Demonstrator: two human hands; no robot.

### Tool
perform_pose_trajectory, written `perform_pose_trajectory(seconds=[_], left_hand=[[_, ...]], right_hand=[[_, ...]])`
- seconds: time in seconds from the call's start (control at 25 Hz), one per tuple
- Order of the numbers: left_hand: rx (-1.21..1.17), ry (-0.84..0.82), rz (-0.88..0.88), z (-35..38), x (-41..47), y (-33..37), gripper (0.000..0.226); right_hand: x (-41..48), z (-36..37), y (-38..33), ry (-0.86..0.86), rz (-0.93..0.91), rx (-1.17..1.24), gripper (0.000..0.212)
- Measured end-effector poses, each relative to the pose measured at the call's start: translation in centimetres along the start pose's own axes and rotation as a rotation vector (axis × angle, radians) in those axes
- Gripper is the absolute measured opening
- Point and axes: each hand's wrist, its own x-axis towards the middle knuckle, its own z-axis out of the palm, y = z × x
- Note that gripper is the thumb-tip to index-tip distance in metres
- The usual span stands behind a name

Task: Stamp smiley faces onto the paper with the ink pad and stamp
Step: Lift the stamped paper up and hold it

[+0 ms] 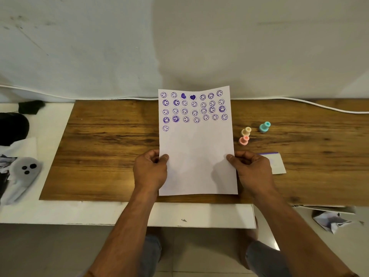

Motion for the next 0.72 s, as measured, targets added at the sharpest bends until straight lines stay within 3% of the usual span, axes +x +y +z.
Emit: perform_pose_trajectory(seconds=[0.44,0.72], left_hand=[[0.034,0.0,0.017,0.04,-0.07,-0.07,0.025],[0.183,0.029,0.073,0.11,0.03,-0.44,0.01]], right_hand=[[-0.3,0.16,-0.31,0.005,0.028,-0.024,0.01],[-0.17,0.29,0.03,0.044,-0.027,-0.16,0.016]])
